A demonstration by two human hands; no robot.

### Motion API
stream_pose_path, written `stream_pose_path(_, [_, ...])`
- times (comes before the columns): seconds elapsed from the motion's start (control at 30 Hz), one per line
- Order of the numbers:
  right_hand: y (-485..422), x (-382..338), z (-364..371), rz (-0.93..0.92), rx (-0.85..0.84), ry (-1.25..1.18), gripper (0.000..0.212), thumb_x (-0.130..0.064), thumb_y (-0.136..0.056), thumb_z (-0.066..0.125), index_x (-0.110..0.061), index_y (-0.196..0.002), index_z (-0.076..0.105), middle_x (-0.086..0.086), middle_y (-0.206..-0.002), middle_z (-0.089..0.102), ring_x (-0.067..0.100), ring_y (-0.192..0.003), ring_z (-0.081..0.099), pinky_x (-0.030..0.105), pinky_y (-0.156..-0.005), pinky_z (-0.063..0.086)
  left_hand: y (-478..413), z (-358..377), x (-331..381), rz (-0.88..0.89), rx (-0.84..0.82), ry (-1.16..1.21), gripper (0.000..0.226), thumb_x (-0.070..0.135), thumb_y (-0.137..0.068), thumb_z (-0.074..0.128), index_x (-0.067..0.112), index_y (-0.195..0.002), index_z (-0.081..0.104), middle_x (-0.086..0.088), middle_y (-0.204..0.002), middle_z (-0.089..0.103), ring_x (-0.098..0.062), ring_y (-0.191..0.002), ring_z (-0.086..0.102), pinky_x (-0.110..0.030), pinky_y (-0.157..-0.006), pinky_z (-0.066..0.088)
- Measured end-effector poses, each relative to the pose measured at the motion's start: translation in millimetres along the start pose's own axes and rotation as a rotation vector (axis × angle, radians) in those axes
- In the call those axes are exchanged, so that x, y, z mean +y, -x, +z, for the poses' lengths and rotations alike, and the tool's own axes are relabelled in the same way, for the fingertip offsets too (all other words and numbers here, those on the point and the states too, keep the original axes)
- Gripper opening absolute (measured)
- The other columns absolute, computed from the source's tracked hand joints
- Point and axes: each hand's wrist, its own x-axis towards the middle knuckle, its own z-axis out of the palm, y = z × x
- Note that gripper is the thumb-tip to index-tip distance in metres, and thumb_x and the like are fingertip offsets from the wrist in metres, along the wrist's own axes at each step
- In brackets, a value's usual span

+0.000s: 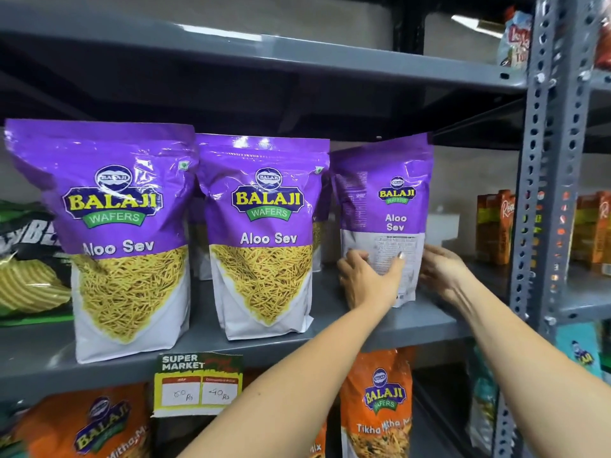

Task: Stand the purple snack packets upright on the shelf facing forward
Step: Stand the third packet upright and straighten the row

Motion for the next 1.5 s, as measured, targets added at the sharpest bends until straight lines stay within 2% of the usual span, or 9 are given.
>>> stream_pose_path(0.13, [10,-3,8,-0.016,-0.168,0.013,0.033,-0.007,-0.089,0.061,-0.002,-0.121,0.058,0.004,-0.069,0.072,0.008,-0.048,0.062,0.019,-0.046,0.048,2,-11,18,-0.104,-0.125,0.109,0.117,0.089,-0.038,0.057,0.012,-0.125,0.04,-0.008,-0.136,0.041,-0.031,-0.13,0.041,-0.041,-0.108,0.036])
stream_pose_path(0.2, [11,-3,11,-0.03,-0.194,0.108,0.052,-0.015,-0.083,0.07,-0.003,-0.131,0.054,0.011,-0.094,0.069,0.019,-0.08,0.067,0.032,-0.076,0.054,0,-12,26,-0.145,-0.151,0.166,0.136,0.093,-0.024,0.052,0.01,-0.131,0.037,-0.009,-0.14,0.043,-0.03,-0.13,0.045,-0.042,-0.107,0.04])
stream_pose_path(0.27, [11,-4,14,-0.04,-0.224,0.185,0.072,-0.025,-0.07,0.08,-0.013,-0.135,0.051,0.01,-0.113,0.065,0.024,-0.103,0.061,0.044,-0.097,0.045,-8,-13,25,-0.156,-0.181,0.204,0.129,0.089,-0.037,0.06,0.008,-0.135,0.037,-0.011,-0.142,0.047,-0.029,-0.129,0.049,-0.041,-0.107,0.041])
stream_pose_path(0.37, [7,-4,17,-0.055,-0.302,0.171,0.09,-0.027,-0.059,0.089,-0.017,-0.138,0.047,0.006,-0.126,0.067,0.022,-0.106,0.066,0.036,-0.087,0.049,-21,-18,18,-0.18,-0.25,0.305,0.106,0.084,-0.067,0.049,0.011,-0.143,0.036,-0.009,-0.149,0.045,-0.025,-0.134,0.046,-0.037,-0.111,0.037])
stream_pose_path(0.5, [6,-1,20,-0.024,-0.425,0.089,0.108,-0.041,-0.031,0.096,-0.016,-0.129,0.057,0.003,-0.115,0.074,0.018,-0.1,0.071,0.034,-0.092,0.053,-45,-6,-6,-0.185,-0.285,0.419,0.144,0.103,-0.027,0.038,0.022,-0.147,0.038,-0.003,-0.154,0.041,-0.021,-0.14,0.041,-0.041,-0.117,0.031])
stream_pose_path(0.7, [1,6,14,-0.098,-0.273,0.078,0.073,-0.046,-0.047,0.091,-0.006,-0.104,0.068,0.012,-0.104,0.074,0.012,-0.077,0.074,0.028,-0.081,0.057,-39,-23,3,-0.191,-0.09,0.462,0.058,0.054,-0.094,0.042,0.018,-0.14,0.043,-0.006,-0.147,0.048,-0.025,-0.134,0.046,-0.025,-0.093,0.033])
stream_pose_path(0.93, [4,9,11,-0.143,-0.139,0.266,0.114,-0.071,-0.032,0.084,-0.009,-0.124,0.06,0.009,-0.117,0.072,0.022,-0.104,0.069,0.03,-0.077,0.055,-37,-16,2,-0.224,-0.1,0.435,0.076,0.067,-0.09,0.033,0.011,-0.14,0.047,-0.013,-0.143,0.053,-0.03,-0.131,0.05,-0.034,-0.106,0.038])
stream_pose_path(1.07, [8,9,9,-0.15,-0.146,0.278,0.112,-0.07,-0.036,0.084,-0.011,-0.128,0.058,0.007,-0.121,0.071,0.023,-0.107,0.069,0.044,-0.101,0.05,-35,-17,3,-0.218,-0.113,0.432,0.074,0.064,-0.092,0.031,0.011,-0.141,0.046,-0.014,-0.144,0.052,-0.03,-0.131,0.049,-0.033,-0.105,0.037])
stream_pose_path(1.5, [63,-10,-3,-0.153,-0.165,0.38,0.085,-0.075,-0.046,0.077,-0.021,-0.11,0.059,0.007,-0.105,0.076,0.051,-0.108,0.063,0.065,-0.098,0.044,-2,-21,7,-0.139,-0.109,0.337,0.069,0.06,-0.095,0.03,0.008,-0.133,0.053,-0.019,-0.14,0.054,-0.033,-0.129,0.05,-0.033,-0.098,0.037])
